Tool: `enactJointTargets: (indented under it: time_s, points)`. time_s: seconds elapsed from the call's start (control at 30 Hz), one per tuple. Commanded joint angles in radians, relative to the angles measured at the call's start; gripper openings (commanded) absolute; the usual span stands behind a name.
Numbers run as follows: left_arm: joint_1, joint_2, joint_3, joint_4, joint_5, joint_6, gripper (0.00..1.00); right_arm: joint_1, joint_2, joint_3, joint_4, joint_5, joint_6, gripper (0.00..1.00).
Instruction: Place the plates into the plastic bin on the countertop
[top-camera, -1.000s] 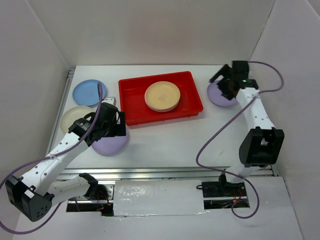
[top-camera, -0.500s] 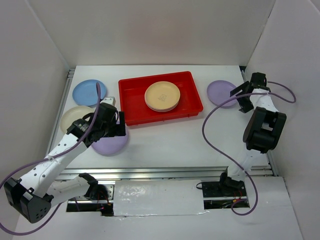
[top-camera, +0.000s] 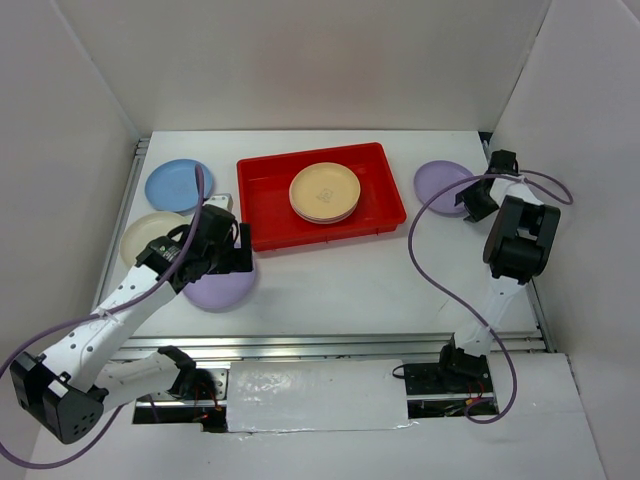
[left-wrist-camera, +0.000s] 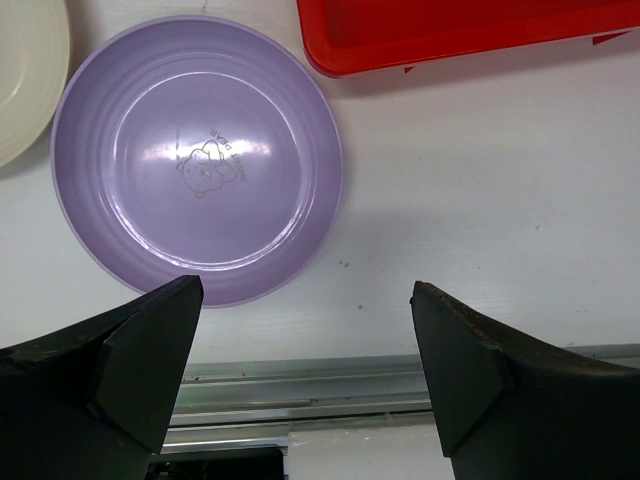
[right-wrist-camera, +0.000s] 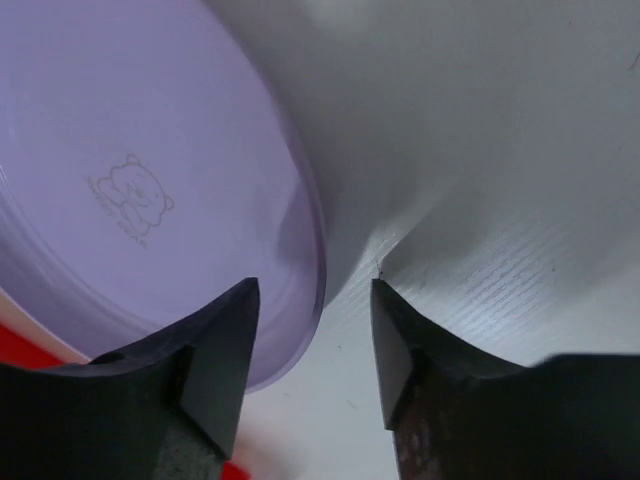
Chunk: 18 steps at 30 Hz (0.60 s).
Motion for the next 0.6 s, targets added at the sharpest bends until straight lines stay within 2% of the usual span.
enactJointTargets:
  time_s: [0.0,0.07,0.1,0.13,0.2,0.23,0.33,0.47,0.57]
  points:
    - [0.004,0.003,0.006,0.016,0.006,0.019,0.99,-0.001,0.021,0.043,0.010,0.007,0.005,0.54]
    - [0.004,0.008,0.006,0.015,0.003,0.017,0.99,-0.001,0.019,0.044,0.007,0.004,0.002,0.44]
    - [0.004,0.008,0.006,0.013,0.003,0.017,0.99,0.001,0.015,0.029,0.019,0.005,0.005,0.29]
    - [0.004,0.008,0.006,0.013,0.001,0.016,0.99,0.001,-0.001,0.018,0.030,0.007,0.007,0.21]
    - [0.004,0.011,0.006,0.013,0.003,0.016,0.99,0.001,-0.010,-0.002,0.042,0.004,0.008,0.18]
    - [0.004,0.011,0.006,0.012,0.001,0.016,0.99,0.001,-0.019,-0.003,0.040,-0.001,0.008,0.08]
    - [0.004,0.014,0.006,0.015,0.000,0.017,0.99,0.002,-0.072,-0.014,0.037,-0.007,0.020,0.00]
    - [0.004,0.026,0.007,0.010,0.001,0.016,0.99,0.010,-0.214,-0.048,0.066,0.000,0.066,0.00]
    - [0.004,0.026,0.007,0.012,-0.003,0.014,0.99,0.037,-0.303,0.004,0.050,0.011,0.071,0.00]
